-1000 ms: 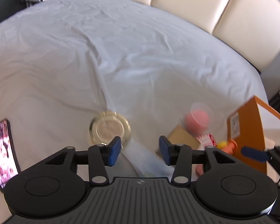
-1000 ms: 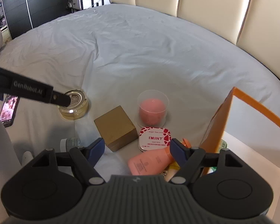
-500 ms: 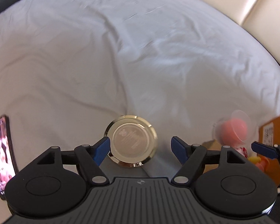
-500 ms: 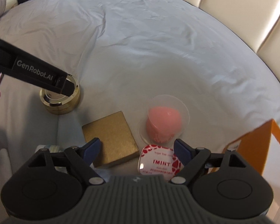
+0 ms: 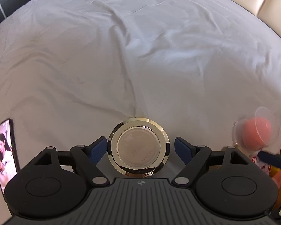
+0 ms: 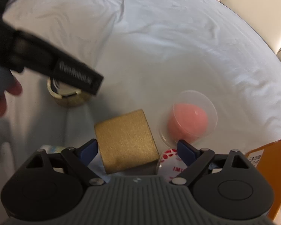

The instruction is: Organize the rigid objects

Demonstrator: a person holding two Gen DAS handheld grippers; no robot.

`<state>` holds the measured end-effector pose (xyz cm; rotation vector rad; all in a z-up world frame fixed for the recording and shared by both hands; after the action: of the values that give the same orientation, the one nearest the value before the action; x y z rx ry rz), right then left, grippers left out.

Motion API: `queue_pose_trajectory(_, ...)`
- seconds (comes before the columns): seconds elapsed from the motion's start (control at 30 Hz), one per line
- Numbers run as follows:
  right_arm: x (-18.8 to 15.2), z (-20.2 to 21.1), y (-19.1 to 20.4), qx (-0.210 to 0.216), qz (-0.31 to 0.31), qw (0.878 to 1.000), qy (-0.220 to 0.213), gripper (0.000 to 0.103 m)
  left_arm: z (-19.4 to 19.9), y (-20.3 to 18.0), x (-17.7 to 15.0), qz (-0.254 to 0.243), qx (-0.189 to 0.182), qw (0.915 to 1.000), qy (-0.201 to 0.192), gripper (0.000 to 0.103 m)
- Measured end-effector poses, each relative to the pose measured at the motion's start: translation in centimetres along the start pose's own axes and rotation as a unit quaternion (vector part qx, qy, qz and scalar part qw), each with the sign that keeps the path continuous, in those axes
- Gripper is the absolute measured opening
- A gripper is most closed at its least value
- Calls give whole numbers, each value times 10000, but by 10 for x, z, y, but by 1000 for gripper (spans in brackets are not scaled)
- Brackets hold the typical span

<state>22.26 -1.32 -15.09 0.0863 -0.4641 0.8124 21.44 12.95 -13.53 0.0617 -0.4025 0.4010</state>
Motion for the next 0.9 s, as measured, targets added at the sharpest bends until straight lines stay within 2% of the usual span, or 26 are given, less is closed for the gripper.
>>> queue_pose_trajectory(0.1,-3,0,-4,128,-218,9997,31,86,-9,4,-3,166,-55,9996,231,93)
queue_pose_trajectory(0.23,-2,4,-5,107,-229,9997,-20,86,-9,5,-3,210,-86,9995,203,90)
queue_pose_trajectory(0.3,-1,8,-3,126,-222,9996,-73,74,-8,5,-4,184,-109,9996,185,88)
queue_pose_trajectory(0.37,-2,13,-2,246,-273,9993,-77,67,-7,5,-4,174,-125,9996,184,88)
queue_pose_trajectory(0.5,-5,19,-1,193,-253,9995,-79,66,-3,5,-4,206,-271,9992,205,88)
queue_pose_trajectory(0.63,-8,32,-2,174,-406,9989,-155,66,9,3,-5,297,-650,9974,116,88)
queue_pose_trajectory(0.73,-9,46,-6,224,-575,9977,-267,66,28,-1,-5,307,-1078,9936,-140,88)
queue_pose_trajectory(0.9,-16,81,-17,310,-915,9939,-539,66,65,-19,-9,-95,-1432,9879,-590,88)
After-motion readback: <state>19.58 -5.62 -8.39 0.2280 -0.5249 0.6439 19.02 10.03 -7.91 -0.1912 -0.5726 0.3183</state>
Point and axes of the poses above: each gripper's, at about its wrist camera, not at the fingertips, and z roughly against the way its jaws point, y to its left, x to its top, the point moved 8 cm from there along -z, roughly the way its jaws point
